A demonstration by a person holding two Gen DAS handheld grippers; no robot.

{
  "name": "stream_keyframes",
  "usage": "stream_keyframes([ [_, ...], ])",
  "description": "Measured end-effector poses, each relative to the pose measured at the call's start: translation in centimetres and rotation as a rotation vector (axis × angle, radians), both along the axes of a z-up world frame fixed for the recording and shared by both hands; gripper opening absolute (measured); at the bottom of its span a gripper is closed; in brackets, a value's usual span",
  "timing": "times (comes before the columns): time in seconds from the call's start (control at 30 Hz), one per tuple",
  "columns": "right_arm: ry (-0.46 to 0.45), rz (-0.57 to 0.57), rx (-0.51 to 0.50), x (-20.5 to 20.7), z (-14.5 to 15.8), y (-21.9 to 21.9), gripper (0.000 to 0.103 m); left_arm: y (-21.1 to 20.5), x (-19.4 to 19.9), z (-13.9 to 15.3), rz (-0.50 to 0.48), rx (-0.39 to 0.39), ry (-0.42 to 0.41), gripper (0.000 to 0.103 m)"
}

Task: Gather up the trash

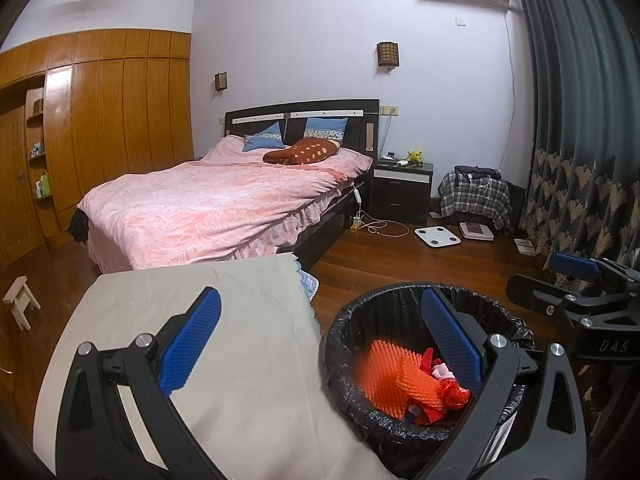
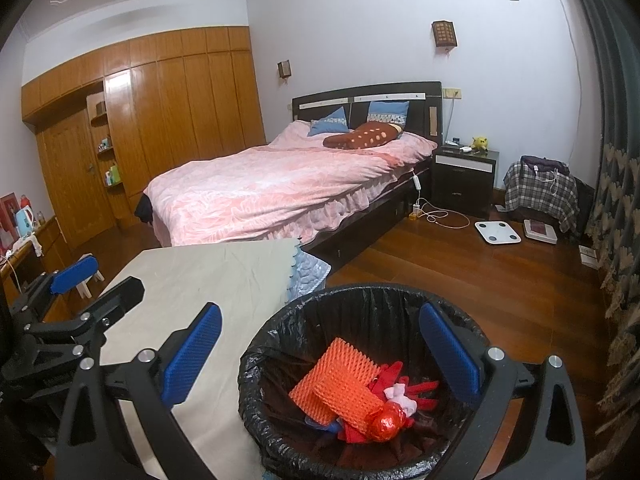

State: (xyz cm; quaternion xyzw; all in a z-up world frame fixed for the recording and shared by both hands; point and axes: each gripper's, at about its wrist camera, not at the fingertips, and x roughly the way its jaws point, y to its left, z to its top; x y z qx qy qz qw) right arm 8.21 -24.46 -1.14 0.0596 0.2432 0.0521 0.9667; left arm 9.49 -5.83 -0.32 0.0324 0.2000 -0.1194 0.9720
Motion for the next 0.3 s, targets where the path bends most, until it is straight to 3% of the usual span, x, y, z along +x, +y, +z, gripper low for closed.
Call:
stream_keyframes([
  [0.3,0.001,0.000,0.001,0.01,-0.09,0.07,0.097,-0.13,0.03,-0.24,0.000,-0.001,0.000,0.097],
])
